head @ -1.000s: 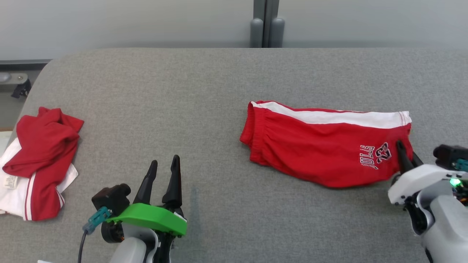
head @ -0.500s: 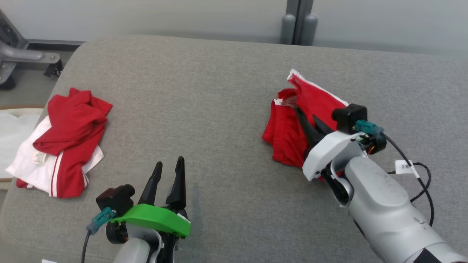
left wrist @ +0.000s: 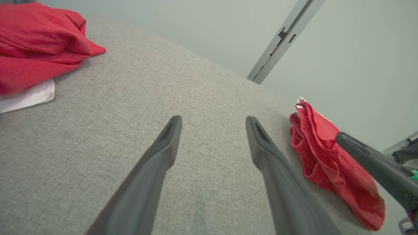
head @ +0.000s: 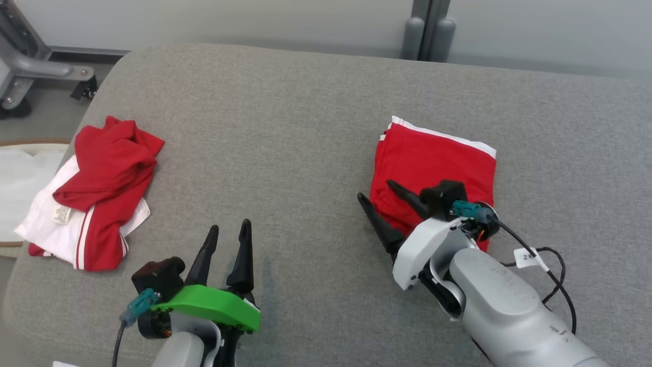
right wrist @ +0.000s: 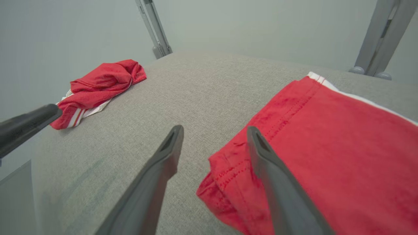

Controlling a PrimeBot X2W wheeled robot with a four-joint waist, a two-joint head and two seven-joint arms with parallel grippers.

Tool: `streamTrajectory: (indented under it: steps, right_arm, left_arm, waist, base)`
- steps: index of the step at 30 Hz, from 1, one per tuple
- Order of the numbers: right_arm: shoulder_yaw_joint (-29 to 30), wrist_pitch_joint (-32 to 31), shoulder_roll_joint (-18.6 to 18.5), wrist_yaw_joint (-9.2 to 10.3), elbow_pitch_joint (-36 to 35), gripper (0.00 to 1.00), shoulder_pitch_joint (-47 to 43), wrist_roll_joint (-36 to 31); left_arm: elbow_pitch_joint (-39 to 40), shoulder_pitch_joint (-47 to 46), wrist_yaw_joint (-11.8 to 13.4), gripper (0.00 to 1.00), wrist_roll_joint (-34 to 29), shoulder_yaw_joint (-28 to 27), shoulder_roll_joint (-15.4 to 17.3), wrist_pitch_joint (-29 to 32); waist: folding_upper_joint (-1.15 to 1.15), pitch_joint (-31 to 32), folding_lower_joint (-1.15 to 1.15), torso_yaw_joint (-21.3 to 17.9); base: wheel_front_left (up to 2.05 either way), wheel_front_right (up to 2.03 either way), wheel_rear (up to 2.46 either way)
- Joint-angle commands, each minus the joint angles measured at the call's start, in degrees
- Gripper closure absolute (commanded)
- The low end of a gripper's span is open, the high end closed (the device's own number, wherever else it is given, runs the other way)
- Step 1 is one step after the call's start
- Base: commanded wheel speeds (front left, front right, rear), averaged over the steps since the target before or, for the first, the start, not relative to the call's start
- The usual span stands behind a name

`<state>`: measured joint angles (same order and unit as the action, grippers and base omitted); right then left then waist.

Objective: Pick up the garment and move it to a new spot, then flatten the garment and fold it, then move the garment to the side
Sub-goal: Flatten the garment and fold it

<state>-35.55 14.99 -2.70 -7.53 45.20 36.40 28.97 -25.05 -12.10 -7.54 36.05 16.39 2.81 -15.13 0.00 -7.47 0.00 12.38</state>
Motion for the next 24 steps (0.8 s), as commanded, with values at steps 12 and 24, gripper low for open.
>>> streamTrajectory:
  steps: [12, 24]
  right_arm:
    - [27.78, 0.26, -2.92, 0.08, -12.17, 0.0, -10.44, -16.3]
    - [38.93, 0.26, -0.84, 0.08, -15.89, 0.0, -22.07, -23.12]
  left_arm:
    - [0.83, 1.88, 0.14, 0.0, -9.08, -3.86, 0.2, -0.02]
    - [2.23, 5.91, 0.14, 0.0, -18.25, -7.23, 0.24, -0.02]
  waist:
    - [0.0, 2.55, 0.0, -6.1]
    - [0.0, 5.67, 0.0, -10.33]
  base:
    - [0.0, 0.0, 0.0]
    - [0.0, 0.0, 0.0]
